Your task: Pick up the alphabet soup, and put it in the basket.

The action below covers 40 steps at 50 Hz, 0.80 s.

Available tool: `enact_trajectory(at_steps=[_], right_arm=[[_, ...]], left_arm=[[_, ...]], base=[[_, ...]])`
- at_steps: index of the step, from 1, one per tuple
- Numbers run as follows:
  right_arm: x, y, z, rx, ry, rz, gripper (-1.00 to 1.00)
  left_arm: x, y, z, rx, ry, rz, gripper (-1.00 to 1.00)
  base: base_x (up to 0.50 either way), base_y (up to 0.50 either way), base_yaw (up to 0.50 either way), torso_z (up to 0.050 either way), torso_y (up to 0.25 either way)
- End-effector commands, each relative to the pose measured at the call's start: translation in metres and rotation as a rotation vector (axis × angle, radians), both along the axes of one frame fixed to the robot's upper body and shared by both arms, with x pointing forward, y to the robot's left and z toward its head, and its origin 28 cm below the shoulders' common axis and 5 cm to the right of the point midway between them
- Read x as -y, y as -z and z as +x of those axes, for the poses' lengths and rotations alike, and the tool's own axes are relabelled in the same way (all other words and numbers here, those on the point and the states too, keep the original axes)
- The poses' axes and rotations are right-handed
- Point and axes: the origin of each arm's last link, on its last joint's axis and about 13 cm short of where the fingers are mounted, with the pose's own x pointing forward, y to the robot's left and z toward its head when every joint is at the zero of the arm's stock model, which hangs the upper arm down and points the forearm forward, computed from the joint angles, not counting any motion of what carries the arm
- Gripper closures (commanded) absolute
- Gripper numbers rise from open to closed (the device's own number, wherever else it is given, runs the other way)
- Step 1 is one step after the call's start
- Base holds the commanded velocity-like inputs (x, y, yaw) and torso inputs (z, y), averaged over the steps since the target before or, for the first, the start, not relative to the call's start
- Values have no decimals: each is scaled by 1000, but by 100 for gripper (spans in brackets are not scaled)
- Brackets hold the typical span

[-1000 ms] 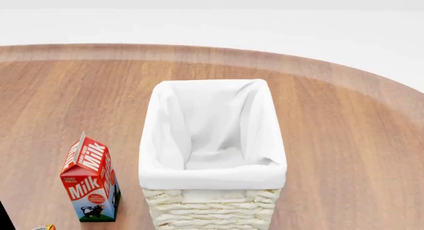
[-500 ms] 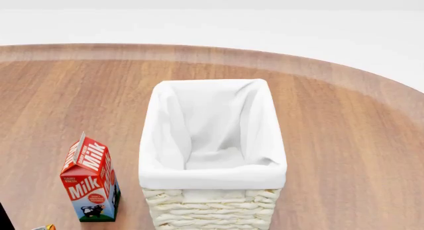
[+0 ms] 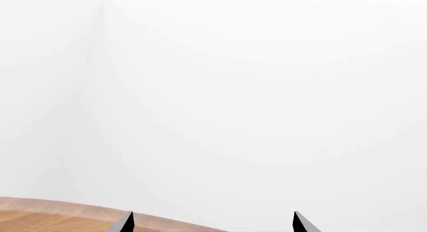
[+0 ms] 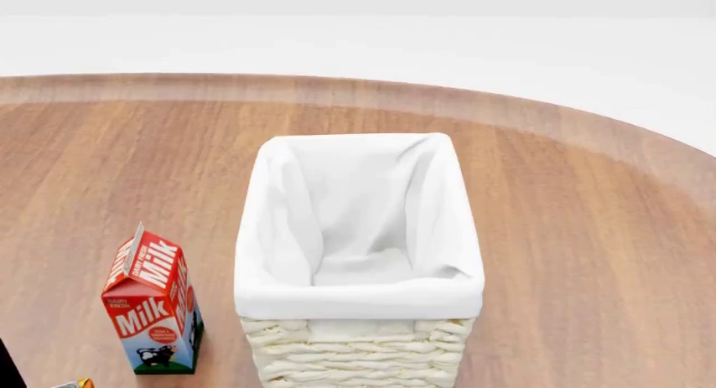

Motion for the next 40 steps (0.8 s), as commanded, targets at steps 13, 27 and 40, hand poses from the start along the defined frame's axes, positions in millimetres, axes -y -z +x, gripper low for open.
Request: enact_trajectory(at_steps=[13,27,40], right_arm=[[0,-7,3,31,28,60,100],[-1,-15,9,45,82,103,100],[-7,-26,27,28,121,138,100]], left_arm=[[0,0,0,0,0,-1,-100],[1,0,1,-1,2,2,-100],[2,1,2,-8,7,4,-100]], base=[[0,0,0,0,1],[0,0,0,0,0],[0,0,0,0,1]])
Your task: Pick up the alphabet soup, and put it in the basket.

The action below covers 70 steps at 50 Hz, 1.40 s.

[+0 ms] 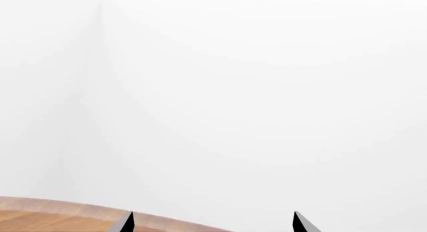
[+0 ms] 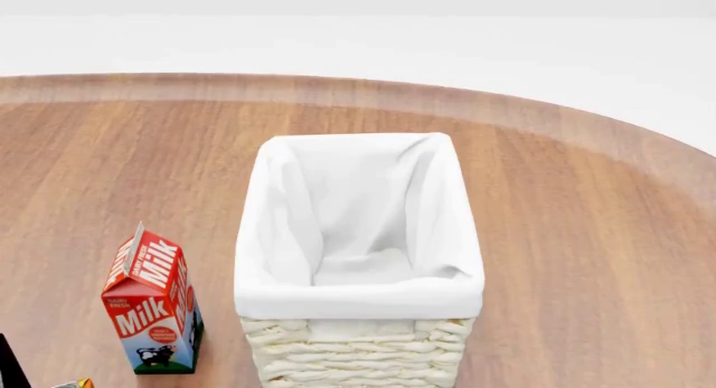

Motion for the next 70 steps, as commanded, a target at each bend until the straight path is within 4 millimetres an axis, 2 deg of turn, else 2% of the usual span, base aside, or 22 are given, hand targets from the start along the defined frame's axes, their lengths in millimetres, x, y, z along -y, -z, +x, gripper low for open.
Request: enact_trajectory(at_steps=[1,19,32,41,58,70], right_arm=[[-5,-14,16,12,54,38,100],[-13,-31,34,3,137,3,100],[-21,-58,43,35,195,-40,100],[-25,-66,47,29,239,-55,100],[-39,-98,66,-9,428,-143,100],[-48,-119,67,-6,478,-189,100]], left_arm=[[0,0,0,-4,3,1,-100],[0,0,0,-2,3,-2,-100],[0,0,0,-3,3,-2,-100],[0,0,0,-2,1,-3,-100],[0,0,1,-3,3,-4,-100],[0,1,1,-5,6,-3,-100]], base=[[0,0,0,0,0],[0,0,0,0,0],[0,0,0,0,1],[0,0,0,0,1],[0,0,0,0,0],[0,0,0,0,1]])
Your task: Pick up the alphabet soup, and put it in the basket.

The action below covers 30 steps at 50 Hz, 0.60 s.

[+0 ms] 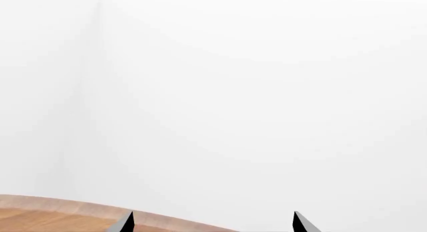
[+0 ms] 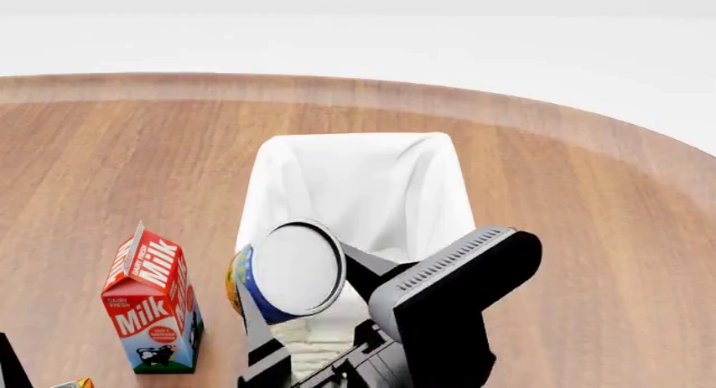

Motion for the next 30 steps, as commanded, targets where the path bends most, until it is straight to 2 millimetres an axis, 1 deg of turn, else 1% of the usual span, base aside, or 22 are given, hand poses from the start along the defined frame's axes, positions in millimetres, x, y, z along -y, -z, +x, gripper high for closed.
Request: enact_trajectory(at_steps=[1,7,15,17,21,30], right_arm=[[-9,-27,3,36,83,-63,100],[-12,-38,6,39,105,-91,100],[-15,-66,15,49,143,-111,100],[-15,-73,20,49,170,-122,100],[-16,-80,28,37,187,-125,100],[-15,-85,46,25,263,-165,100]], left_arm=[[0,1,0,-2,2,1,-100],[-1,0,1,-3,1,-2,-100],[-1,0,1,-4,0,-2,-100],[-1,0,0,-3,1,-3,-100],[-2,-1,0,-7,2,-8,-100],[-2,-1,0,-4,1,-9,-100]], base=[[0,0,0,0,0],[0,0,0,0,2],[0,0,0,2,0],[0,0,0,0,0],[0,0,0,0,0],[0,0,0,0,1]])
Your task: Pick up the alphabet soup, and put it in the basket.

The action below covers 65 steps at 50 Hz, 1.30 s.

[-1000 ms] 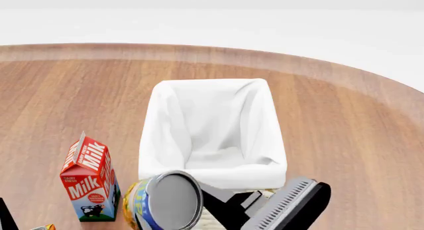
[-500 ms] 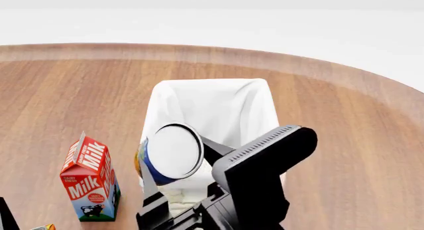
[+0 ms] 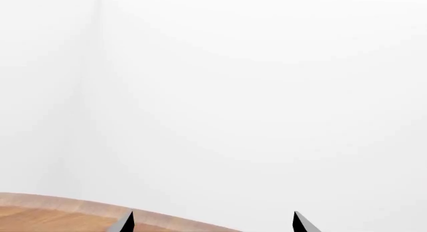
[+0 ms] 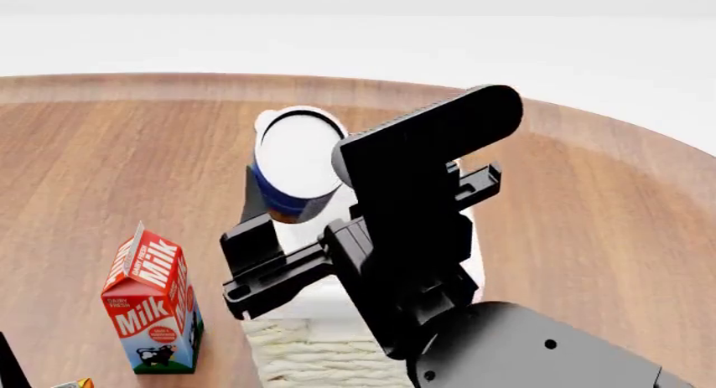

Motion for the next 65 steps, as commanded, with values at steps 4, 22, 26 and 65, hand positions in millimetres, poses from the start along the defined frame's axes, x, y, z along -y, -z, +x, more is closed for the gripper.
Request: enact_trajectory(at_steps=[4,22,26,65], right_arm=[[1,-24,23,20,102,-42,100],[-4,-30,41,-8,164,-83,100],[-6,-33,49,-25,177,-91,100],[-23,-42,93,-158,270,-144,100]], left_arm=[[0,0,0,-1,1,-2,-100],[1,0,0,-1,3,1,-100],[1,1,0,-2,6,5,-100],[4,3,4,-69,1,48,-100]], base=[[0,0,0,0,0],[0,0,0,0,1],[0,0,0,0,3],[0,0,0,0,1]])
